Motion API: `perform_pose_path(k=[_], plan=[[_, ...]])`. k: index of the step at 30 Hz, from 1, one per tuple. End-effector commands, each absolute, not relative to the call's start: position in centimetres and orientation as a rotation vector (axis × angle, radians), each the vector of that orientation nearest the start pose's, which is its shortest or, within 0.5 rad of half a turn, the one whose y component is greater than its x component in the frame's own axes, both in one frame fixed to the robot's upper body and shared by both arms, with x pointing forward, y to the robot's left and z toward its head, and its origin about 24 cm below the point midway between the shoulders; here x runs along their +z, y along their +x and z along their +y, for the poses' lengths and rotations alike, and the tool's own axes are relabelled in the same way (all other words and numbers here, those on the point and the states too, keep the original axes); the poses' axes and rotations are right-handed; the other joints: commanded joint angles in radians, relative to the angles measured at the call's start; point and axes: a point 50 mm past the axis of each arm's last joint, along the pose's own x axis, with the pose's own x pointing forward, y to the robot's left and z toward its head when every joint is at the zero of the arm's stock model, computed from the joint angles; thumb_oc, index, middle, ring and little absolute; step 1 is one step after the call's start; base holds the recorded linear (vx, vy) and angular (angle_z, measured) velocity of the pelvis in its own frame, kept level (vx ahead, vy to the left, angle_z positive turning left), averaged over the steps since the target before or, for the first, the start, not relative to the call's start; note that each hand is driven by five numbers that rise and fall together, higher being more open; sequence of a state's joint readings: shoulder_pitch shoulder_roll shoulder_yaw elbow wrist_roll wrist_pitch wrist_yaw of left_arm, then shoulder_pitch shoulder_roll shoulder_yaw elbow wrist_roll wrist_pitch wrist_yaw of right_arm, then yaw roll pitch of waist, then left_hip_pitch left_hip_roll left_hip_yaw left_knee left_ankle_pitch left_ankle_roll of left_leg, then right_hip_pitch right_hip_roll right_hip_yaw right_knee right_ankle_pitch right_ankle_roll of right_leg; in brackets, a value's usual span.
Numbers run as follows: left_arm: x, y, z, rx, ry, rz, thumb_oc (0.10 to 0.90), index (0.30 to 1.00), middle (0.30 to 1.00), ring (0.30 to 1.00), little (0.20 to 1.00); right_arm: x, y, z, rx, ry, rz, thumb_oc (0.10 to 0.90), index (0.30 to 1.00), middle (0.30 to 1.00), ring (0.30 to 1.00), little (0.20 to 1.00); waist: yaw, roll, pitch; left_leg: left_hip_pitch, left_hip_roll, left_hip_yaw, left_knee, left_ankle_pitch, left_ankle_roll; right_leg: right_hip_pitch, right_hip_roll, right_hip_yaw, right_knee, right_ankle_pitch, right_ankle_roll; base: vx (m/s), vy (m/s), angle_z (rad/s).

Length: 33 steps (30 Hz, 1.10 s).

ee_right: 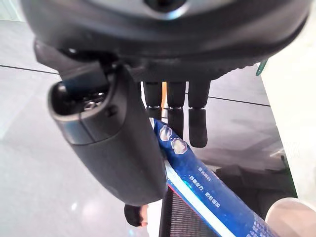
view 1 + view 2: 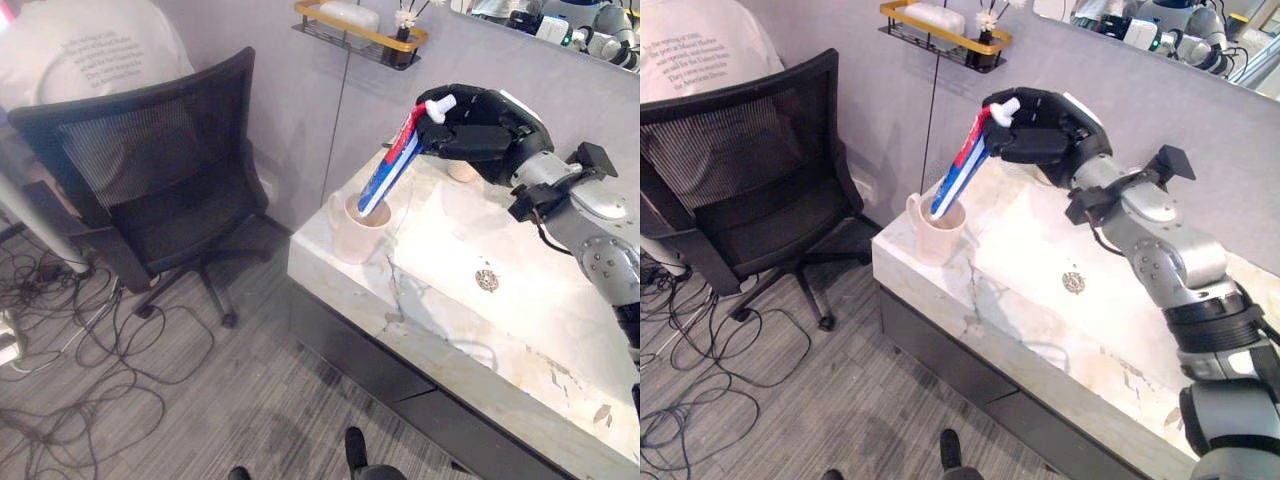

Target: Organize the bathroom.

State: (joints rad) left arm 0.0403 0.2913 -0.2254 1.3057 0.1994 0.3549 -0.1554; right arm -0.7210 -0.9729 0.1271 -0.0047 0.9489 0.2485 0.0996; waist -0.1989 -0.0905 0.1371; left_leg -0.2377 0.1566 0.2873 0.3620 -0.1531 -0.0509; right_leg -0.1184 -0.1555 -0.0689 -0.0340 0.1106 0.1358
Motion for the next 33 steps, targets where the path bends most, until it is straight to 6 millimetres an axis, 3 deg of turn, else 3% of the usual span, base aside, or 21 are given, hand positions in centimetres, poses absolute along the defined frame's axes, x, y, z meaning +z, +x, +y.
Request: perform_pose_path(k=[1, 33], plan=[[-15.13, -3.48, 28.51, -0.084, 0.486, 1.980, 0.800, 0.900, 0.900, 0.900, 0.900, 35.48, 28.32, -23.78, 0.311, -0.052, -0.746, 0.400, 0.300, 0.300, 0.300, 0.300, 0.012, -0.029, -0.065, 0.048, 0.005, -0.048, -0.022, -0.001, -0.005, 0.015, -0.027, 0.049, 0.088, -0.100, 0.078, 0.00, 0.003, -0.03], [-14.88, -3.89, 28.98, -0.065, 0.480, 1.997, 0.800, 0.900, 0.900, 0.900, 0.900, 34.70, 28.47, -24.14, 0.297, -0.013, -0.731, 0.400, 0.300, 0.300, 0.300, 0.300, 0.017, -0.024, -0.047, 0.022, 0.008, -0.060, -0.023, 0.011, -0.012, 0.006, -0.027, 0.049, 0.087, -0.104, 0.077, 0.00, -0.002, 0.00]])
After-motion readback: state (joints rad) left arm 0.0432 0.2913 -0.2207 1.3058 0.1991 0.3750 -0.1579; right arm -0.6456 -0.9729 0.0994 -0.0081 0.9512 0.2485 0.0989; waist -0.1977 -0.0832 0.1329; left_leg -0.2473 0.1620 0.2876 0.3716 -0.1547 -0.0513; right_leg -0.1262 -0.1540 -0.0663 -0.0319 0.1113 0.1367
